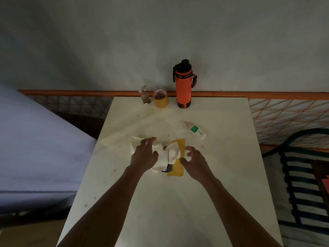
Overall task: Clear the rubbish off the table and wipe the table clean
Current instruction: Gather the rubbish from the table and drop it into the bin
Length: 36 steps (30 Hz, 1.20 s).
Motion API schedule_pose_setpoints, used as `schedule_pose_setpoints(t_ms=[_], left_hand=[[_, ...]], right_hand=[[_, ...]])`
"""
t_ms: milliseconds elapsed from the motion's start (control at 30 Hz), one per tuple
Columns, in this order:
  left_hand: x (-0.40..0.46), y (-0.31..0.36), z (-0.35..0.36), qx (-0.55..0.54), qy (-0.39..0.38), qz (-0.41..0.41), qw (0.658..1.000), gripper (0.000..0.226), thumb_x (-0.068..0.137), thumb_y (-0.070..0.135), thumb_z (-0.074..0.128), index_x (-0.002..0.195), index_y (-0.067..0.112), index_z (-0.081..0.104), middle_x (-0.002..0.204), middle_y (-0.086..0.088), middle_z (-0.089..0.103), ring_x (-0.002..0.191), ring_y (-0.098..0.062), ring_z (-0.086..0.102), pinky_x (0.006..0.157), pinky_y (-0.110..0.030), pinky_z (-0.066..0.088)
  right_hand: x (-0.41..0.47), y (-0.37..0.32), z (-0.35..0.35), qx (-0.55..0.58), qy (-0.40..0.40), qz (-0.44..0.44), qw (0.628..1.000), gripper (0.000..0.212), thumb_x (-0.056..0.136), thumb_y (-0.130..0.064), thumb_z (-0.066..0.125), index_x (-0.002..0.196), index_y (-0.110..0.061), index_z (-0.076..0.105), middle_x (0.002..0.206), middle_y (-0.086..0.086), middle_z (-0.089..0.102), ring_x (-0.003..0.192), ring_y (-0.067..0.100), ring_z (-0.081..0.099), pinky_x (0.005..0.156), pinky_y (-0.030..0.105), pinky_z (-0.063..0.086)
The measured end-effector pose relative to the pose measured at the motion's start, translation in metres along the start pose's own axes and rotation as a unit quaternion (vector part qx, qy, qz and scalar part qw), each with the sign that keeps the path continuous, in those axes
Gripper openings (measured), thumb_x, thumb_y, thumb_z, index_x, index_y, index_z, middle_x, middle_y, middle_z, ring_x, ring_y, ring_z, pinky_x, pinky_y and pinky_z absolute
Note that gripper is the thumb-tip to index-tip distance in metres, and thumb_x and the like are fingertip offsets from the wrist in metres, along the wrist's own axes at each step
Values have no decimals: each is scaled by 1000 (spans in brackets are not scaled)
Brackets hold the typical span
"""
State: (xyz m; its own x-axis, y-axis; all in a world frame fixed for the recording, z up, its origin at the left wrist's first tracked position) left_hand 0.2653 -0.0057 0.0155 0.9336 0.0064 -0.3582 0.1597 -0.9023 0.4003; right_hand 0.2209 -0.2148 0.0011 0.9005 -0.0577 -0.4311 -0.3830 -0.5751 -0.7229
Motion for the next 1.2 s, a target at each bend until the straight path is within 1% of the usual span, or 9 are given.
schedule_pose_setpoints(t_ms=[267,400,467,567,700,867,967,1100,1200], left_hand=[[55,-12,26,195,-91,45,975,58,92,16,51,147,31,39,148,-4,43,121,-35,60,96,-44,51],[65,-10,28,249,-41,71,965,38,96,23,53,134,27,51,128,-3,55,108,-29,66,83,-39,53],[68,-12,30,247,-22,77,966,29,97,26,54,125,24,57,122,-2,57,107,-27,64,81,-38,52],[68,-15,34,238,-4,93,967,21,97,31,57,115,21,61,117,-2,57,108,-25,61,79,-39,51],[63,-16,33,216,24,106,970,20,97,33,58,112,20,63,115,0,59,109,-24,58,75,-39,53],[53,-14,8,158,92,111,977,22,98,31,56,117,22,63,115,2,65,106,-23,62,71,-36,52],[55,-18,-19,139,133,108,975,22,98,30,57,117,20,63,113,-2,66,99,-26,65,72,-40,57],[63,-33,-46,158,165,101,968,22,98,29,58,115,17,63,106,-7,66,90,-28,66,68,-41,58],[69,-46,-51,175,153,72,970,24,98,28,59,118,17,63,110,-8,65,93,-32,65,67,-41,54]], right_hand=[[46,-6,33,-61,8,77,995,64,90,-41,59,146,-20,36,137,7,48,123,32,53,94,41,43],[59,2,44,-86,1,108,990,67,89,-45,59,148,-21,35,138,6,49,124,32,52,94,40,43],[63,4,48,-94,-3,114,989,62,90,-45,59,144,-23,39,134,5,52,122,31,53,93,40,43],[65,7,51,-111,3,111,988,48,89,-46,58,131,-23,52,123,4,59,112,30,57,87,39,46],[62,11,46,-100,24,113,988,34,86,-44,58,113,-23,59,108,1,62,98,26,59,77,35,46],[52,22,25,-32,73,120,990,24,87,-39,58,98,-18,63,93,1,64,86,24,59,68,31,43],[45,25,10,28,97,131,986,22,87,-35,58,92,-14,65,85,2,65,81,25,59,67,31,43],[35,27,12,180,89,155,967,17,85,-32,65,86,-15,68,71,6,70,70,24,67,75,45,59],[26,21,27,284,56,173,941,18,87,-24,68,93,-7,69,70,11,69,62,21,64,76,47,59]])
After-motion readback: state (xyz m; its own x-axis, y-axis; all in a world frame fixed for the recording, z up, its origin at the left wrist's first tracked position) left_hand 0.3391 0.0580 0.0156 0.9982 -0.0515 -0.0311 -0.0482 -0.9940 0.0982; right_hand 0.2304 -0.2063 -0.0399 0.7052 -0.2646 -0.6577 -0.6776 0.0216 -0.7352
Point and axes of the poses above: each hand's wrist, its own x-axis towards the middle knuckle, its own z-axis out of the palm, y = z × x, the point moved 6 cm from there along x, towards the middle knuckle
